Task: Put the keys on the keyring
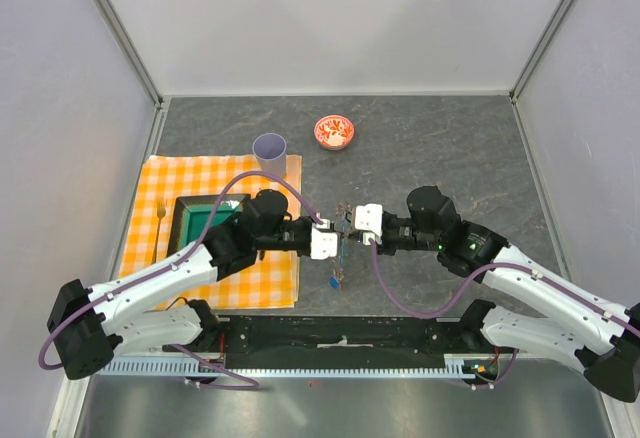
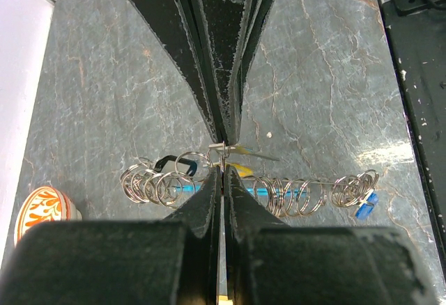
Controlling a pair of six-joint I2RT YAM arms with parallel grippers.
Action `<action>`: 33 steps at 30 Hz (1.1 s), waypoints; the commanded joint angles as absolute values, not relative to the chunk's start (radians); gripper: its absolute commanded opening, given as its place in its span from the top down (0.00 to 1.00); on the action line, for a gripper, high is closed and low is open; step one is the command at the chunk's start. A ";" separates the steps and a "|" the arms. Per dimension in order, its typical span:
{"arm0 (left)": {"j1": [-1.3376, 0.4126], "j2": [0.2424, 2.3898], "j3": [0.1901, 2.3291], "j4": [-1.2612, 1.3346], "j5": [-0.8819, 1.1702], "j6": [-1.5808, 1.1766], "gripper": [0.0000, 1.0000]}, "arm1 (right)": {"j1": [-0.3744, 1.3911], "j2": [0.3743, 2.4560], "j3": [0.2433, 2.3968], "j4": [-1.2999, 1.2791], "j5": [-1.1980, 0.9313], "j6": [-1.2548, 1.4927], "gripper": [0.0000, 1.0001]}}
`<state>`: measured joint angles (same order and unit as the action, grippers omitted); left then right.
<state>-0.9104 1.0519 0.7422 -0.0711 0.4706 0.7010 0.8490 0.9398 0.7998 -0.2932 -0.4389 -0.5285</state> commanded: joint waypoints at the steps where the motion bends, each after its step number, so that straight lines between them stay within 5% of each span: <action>1: -0.913 1.043 0.793 0.021 0.506 0.710 0.98 | 0.854 0.931 0.816 -0.245 -0.445 -0.541 1.00; 33: -0.911 1.028 0.782 0.044 0.499 0.695 0.98 | 0.864 0.923 0.818 -0.265 -0.420 -0.549 1.00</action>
<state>-0.9100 1.0557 0.7422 -0.0570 0.4732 0.7006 0.8558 0.9230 0.7994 -0.2939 -0.4164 -0.5320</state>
